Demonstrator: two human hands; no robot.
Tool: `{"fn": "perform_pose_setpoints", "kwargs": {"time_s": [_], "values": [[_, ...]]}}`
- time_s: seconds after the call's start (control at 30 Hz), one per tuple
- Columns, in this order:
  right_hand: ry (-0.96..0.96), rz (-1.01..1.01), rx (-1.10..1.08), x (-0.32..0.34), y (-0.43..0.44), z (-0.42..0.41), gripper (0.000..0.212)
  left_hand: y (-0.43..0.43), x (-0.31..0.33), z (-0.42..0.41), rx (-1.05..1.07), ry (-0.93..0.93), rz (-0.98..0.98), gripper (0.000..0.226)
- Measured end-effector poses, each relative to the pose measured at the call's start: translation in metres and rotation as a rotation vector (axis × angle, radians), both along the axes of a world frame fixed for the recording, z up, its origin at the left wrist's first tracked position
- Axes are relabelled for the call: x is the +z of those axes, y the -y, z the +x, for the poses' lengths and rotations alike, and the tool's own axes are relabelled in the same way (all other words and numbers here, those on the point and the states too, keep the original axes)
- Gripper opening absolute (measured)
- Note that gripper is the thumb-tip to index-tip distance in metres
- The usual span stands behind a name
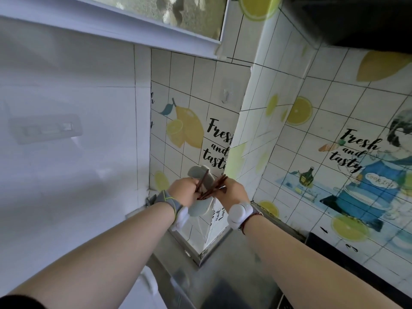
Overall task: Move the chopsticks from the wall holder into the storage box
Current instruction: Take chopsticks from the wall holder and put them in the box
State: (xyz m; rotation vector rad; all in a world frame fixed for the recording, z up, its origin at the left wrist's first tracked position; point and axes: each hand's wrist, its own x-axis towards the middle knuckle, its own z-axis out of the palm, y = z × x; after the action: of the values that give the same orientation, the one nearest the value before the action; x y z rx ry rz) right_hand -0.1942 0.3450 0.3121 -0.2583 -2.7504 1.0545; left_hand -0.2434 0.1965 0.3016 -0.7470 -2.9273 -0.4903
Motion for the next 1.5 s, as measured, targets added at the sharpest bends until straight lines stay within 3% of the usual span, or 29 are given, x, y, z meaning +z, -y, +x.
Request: {"fn": "perform_pose_setpoints", "kwargs": {"time_s": [0.37, 0.6, 0.8, 0.87, 1.03, 1.23, 1.37, 1.5], "values": [[-0.203, -0.007, 0.136, 0.09, -0.006, 0.03, 0.008, 0.016, 0.088, 0.051, 0.138, -0.03, 0.236, 0.012], [-0.354, -0.063, 0.287, 0.145, 0.005, 0.058, 0.011, 0.032, 0.143, 0.106, 0.282, -0.133, 0.279, 0.023], [-0.322, -0.165, 0.475, 0.152, 0.026, 0.105, 0.018, 0.053, 0.146, 0.161, 0.413, 0.014, 0.37, 0.022], [-0.256, -0.219, 0.549, 0.146, 0.034, 0.124, 0.023, 0.058, 0.139, 0.189, 0.458, 0.112, 0.408, 0.025], [0.022, -0.308, 0.635, 0.105, 0.057, 0.152, 0.024, 0.068, 0.1, 0.237, 0.507, 0.45, 0.722, 0.012], [0.283, -0.339, 0.63, -0.005, 0.087, 0.167, 0.025, 0.088, 0.009, 0.278, 0.578, 0.59, 0.793, 0.016], [0.572, -0.437, 0.563, -0.089, 0.099, 0.17, 0.01, 0.106, -0.073, 0.295, 0.665, 0.692, 0.814, 0.014], [0.74, -0.396, 0.605, -0.162, 0.093, 0.177, 0.033, 0.119, -0.145, 0.309, 0.773, 0.864, 0.829, 0.011]]}}
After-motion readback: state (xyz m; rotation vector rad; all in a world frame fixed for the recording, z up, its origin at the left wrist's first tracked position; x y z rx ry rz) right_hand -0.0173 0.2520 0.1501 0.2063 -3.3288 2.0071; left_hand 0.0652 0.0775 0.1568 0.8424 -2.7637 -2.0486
